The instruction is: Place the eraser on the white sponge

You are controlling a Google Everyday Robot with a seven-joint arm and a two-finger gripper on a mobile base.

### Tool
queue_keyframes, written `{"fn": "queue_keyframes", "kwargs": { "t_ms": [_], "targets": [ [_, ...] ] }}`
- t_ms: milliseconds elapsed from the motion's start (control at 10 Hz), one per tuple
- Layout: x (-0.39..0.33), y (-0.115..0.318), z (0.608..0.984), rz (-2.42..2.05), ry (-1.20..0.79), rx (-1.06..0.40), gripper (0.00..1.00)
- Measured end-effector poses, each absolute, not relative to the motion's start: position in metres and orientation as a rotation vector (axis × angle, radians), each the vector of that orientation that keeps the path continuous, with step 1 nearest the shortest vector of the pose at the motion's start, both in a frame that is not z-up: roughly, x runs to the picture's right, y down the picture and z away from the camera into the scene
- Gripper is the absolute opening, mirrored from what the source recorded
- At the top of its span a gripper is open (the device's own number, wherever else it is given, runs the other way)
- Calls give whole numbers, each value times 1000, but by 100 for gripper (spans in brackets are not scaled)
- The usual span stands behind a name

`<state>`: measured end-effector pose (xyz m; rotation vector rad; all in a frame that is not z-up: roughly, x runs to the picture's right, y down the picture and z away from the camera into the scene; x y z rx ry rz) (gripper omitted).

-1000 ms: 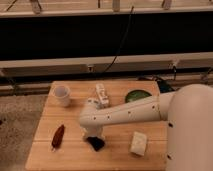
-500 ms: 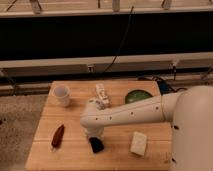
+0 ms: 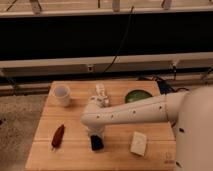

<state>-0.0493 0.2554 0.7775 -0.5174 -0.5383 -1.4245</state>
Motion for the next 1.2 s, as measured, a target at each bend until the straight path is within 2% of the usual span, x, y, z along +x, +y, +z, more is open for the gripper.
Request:
{"fn": "queue_keyframes", "kwargs": {
  "t_ms": [1200],
  "targets": [
    [-4, 228, 757, -1341, -540, -494, 0]
  ]
}}
